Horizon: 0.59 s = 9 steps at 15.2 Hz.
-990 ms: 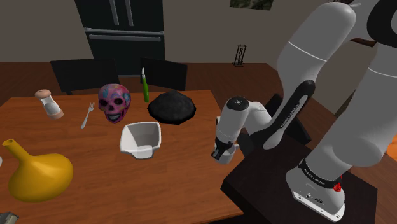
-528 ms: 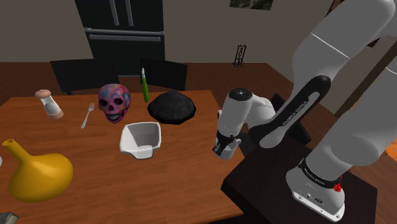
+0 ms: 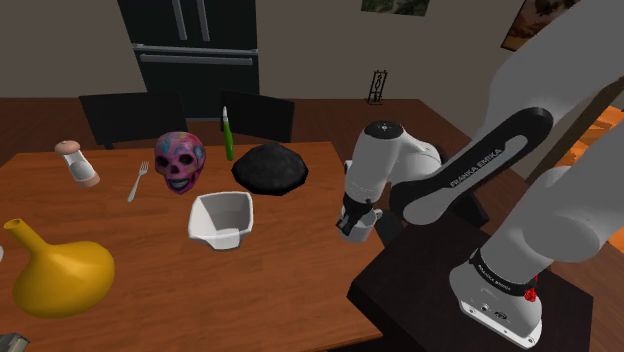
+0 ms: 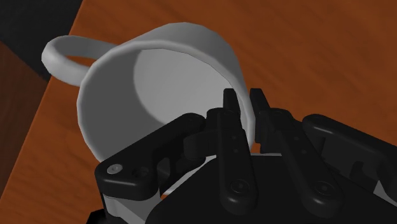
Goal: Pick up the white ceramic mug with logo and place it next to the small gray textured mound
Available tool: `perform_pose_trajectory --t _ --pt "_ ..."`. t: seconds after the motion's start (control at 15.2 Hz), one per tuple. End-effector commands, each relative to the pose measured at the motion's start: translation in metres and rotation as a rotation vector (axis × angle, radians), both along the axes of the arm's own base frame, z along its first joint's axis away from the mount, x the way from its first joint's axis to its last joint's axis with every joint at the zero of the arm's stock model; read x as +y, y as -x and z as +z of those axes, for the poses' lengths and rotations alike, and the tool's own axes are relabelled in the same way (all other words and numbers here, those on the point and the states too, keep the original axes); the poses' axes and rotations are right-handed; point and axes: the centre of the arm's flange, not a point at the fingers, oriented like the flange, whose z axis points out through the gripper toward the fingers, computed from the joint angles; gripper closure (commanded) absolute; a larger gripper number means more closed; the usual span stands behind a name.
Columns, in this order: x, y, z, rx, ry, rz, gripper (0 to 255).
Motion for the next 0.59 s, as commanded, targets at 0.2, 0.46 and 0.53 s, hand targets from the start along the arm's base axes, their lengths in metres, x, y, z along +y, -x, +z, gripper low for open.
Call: perform_pose_trajectory --t 0.2,0.46,0.53 --pt "-0.001 0.001 0.026 0.001 -0.001 0.0 255" --pt "-0.001 0.001 0.047 0.001 -0.001 0.0 255" --pt "-0.001 0.001 0.053 0.001 -0.001 0.0 255"
